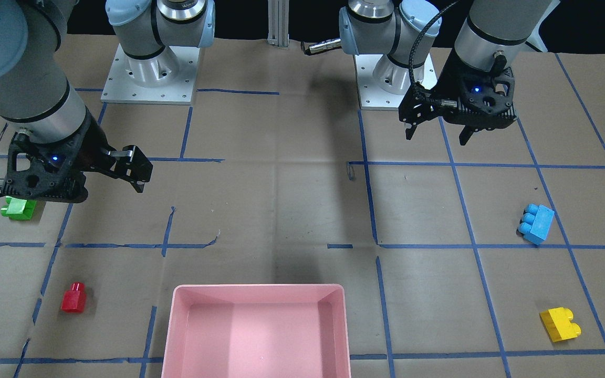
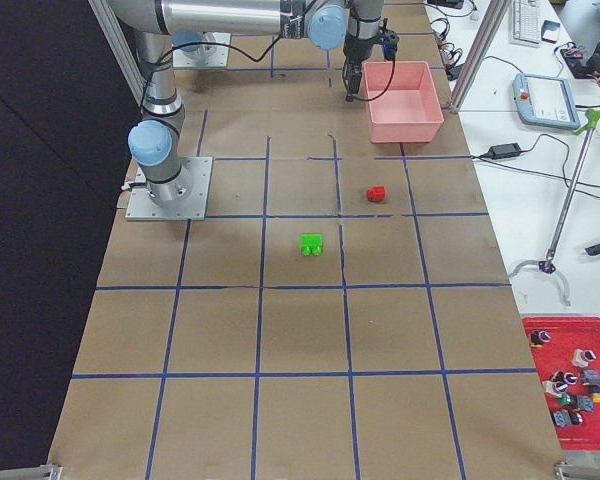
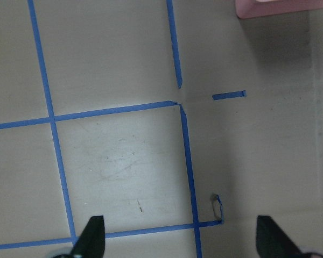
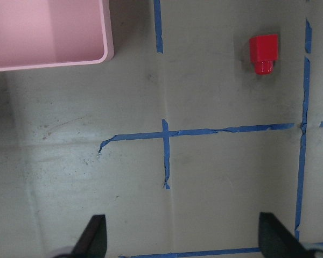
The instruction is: Put all blocks into box
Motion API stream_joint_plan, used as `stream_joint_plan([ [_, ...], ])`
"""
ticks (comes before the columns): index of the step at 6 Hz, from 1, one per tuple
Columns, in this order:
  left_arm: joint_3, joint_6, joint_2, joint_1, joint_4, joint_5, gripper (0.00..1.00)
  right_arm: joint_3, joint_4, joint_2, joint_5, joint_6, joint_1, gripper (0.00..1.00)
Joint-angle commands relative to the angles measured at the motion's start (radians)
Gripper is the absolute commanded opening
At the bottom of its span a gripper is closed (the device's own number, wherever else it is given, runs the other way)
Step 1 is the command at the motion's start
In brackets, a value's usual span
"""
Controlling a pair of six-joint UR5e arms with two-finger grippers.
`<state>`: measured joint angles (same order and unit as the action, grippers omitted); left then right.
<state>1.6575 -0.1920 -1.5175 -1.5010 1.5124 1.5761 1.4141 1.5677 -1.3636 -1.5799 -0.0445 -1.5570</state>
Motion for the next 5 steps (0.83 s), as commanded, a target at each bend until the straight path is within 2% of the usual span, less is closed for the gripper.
stream_joint_plan([
  [1, 0.007, -0.155, 0.0, 0.106, -0.001, -0.002, 0.99, 0.0, 0.0, 0.001, 0.0, 0.0, 0.0, 1.0],
  [3, 0.013, -0.431, -0.004, 0.316, 0.005, -0.002, 0.99, 0.0, 0.0, 0.001, 0.0, 0.0, 0.0, 1.0],
  [5, 0.015, -0.785, -0.044, 0.501, -0.014, -0.002, 0.99, -0.003, 0.0, 0.001, 0.0, 0.0, 0.0, 1.0],
])
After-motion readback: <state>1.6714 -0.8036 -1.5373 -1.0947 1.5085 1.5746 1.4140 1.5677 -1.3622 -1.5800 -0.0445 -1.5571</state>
